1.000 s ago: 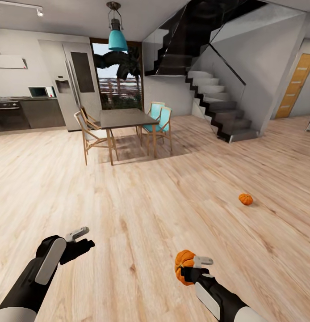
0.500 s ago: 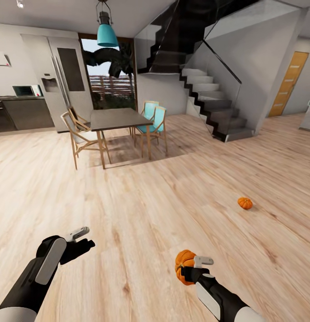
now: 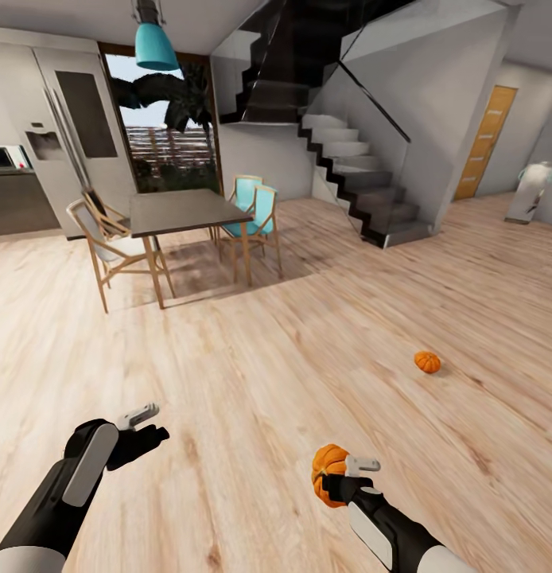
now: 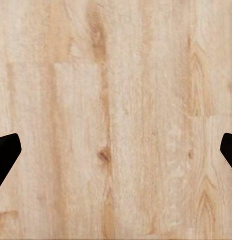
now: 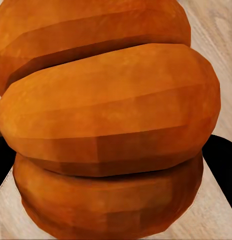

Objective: Place each of the two pumpkins and all three candles from the living room inside a cabinet in the living room (use any cabinet), then make sure every cabinet is closed, and position the cauldron so it is next to a table in the living room.

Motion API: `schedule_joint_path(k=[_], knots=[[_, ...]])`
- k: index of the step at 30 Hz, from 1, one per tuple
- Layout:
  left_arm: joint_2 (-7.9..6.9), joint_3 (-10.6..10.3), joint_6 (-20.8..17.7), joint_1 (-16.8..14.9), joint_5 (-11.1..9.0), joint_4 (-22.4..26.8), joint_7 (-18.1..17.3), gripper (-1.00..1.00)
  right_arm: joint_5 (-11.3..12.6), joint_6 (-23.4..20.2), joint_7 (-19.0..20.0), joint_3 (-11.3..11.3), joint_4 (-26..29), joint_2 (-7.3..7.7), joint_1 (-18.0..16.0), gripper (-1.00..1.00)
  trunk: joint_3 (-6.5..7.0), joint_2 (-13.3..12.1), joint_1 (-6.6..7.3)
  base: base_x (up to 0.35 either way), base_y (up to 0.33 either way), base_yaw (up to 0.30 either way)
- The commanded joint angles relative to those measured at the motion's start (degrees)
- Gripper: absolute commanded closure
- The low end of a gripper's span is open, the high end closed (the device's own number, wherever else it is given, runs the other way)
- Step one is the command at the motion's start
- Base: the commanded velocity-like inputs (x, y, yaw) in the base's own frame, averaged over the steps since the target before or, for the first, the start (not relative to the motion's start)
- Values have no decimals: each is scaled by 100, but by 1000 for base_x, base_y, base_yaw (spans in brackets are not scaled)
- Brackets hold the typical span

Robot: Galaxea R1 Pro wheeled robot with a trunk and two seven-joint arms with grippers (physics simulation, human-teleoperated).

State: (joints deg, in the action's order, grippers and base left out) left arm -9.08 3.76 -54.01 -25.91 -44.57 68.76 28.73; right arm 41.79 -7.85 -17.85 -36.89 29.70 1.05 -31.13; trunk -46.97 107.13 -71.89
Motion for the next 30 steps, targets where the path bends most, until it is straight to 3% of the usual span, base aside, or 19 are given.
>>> schedule_joint_path(k=[1, 30], knots=[[0, 2, -13, -2, -58, 6, 53, -100, 14, -24, -52, -46, 18, 8, -8, 100, -13, 3, -3, 317, 128, -163], [2, -12, -13, -2, -52, 6, 45, -100, 22, -24, -52, -27, 9, 2, -8, 100, -229, 3, -3, 264, 155, -167]])
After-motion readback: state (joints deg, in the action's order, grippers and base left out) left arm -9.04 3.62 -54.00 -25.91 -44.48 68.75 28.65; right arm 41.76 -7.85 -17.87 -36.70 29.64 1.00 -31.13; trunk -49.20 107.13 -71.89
